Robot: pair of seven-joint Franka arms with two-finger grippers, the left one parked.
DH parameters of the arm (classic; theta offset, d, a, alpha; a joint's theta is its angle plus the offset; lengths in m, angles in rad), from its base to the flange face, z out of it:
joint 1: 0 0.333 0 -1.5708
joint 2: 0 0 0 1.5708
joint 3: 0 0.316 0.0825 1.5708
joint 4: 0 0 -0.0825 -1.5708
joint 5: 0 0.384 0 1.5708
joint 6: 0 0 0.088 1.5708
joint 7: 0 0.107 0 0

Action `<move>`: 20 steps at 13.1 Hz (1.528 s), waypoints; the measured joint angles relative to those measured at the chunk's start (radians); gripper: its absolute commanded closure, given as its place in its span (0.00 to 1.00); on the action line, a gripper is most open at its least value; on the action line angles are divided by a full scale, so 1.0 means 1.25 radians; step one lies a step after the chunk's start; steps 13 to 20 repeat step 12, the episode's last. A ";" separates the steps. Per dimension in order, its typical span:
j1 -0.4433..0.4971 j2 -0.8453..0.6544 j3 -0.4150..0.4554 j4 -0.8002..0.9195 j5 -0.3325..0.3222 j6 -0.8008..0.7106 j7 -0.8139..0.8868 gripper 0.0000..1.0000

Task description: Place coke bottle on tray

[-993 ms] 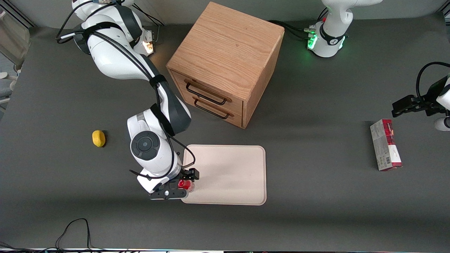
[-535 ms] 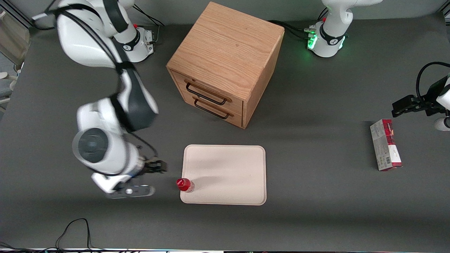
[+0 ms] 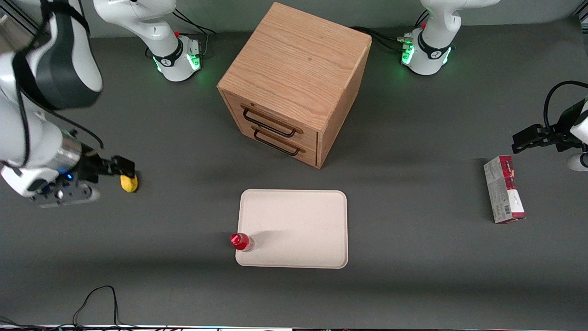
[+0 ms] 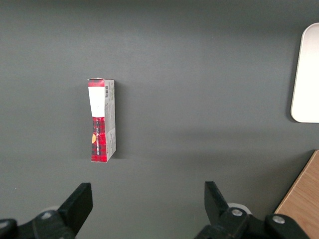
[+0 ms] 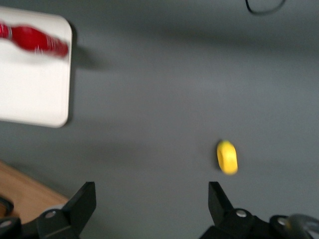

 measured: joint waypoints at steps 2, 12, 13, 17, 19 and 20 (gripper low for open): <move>0.001 -0.054 -0.008 -0.031 0.000 -0.028 -0.011 0.00; -0.009 -0.096 -0.022 -0.060 0.016 -0.041 -0.013 0.00; -0.009 -0.096 -0.022 -0.060 0.016 -0.041 -0.013 0.00; -0.009 -0.096 -0.022 -0.060 0.016 -0.041 -0.013 0.00; -0.009 -0.096 -0.022 -0.060 0.016 -0.041 -0.013 0.00; -0.009 -0.096 -0.022 -0.060 0.016 -0.041 -0.013 0.00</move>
